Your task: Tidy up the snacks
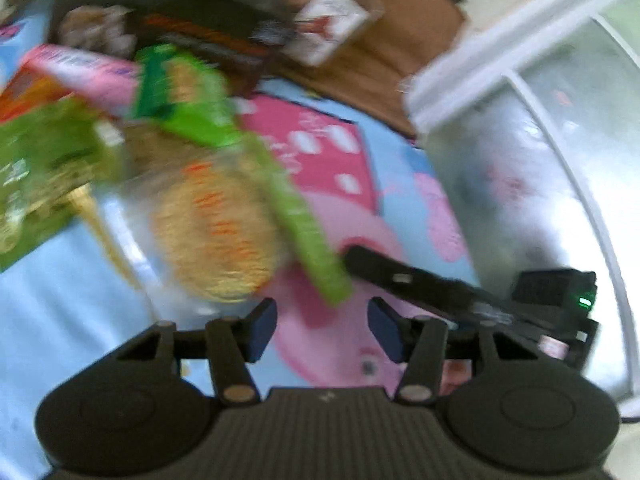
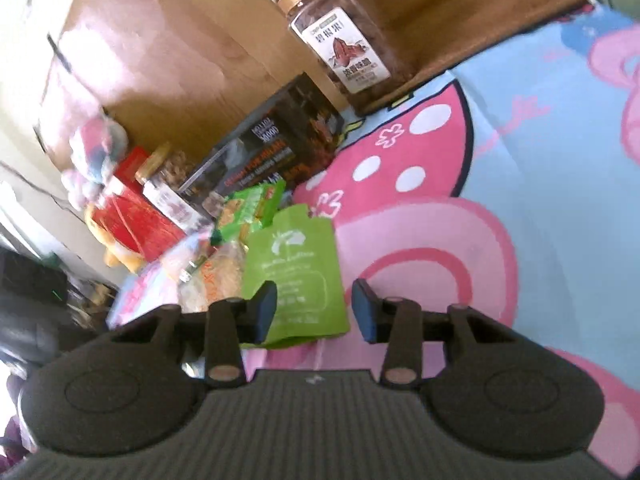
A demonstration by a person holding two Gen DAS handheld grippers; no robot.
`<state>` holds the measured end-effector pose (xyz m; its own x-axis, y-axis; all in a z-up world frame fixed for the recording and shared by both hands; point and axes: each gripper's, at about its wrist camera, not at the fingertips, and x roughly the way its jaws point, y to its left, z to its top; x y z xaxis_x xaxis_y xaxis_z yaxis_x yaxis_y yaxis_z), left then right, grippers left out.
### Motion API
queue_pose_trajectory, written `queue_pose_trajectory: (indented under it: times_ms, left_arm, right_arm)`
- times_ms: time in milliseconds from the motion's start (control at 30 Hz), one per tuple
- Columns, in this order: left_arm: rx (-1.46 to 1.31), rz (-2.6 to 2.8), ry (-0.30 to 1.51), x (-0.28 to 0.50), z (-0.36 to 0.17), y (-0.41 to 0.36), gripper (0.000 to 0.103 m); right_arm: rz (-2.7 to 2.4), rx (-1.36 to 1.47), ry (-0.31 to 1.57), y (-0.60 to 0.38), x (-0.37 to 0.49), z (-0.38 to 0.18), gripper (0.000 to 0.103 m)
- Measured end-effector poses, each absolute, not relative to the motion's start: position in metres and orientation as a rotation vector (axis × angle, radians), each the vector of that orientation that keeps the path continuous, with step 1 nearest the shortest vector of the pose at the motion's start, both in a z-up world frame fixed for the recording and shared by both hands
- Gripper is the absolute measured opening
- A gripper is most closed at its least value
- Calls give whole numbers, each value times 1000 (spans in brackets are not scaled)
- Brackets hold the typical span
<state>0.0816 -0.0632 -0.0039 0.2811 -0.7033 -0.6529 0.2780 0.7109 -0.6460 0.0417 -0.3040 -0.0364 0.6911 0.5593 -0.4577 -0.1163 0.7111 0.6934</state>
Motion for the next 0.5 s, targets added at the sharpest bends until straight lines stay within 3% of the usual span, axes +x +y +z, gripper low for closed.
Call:
queue_pose_trajectory:
  times_ms: [367,400,433,500]
  left_arm:
    - [-673,-655,1099,111,-12,-43,53]
    - [-674,-659,1093,111,-14,-49,50]
    - [-670,-668,1090,112,-15,-53,39]
    - [-694,-691,1092,114,-20,-58,26]
  right_arm:
    - [470,695,712,-290,41,-38,44]
    - [469,695,713,-290,41,-38,44]
    - [460,695,716,-291,40,-38,44]
    - [457,698,718,-291,40,-39,43]
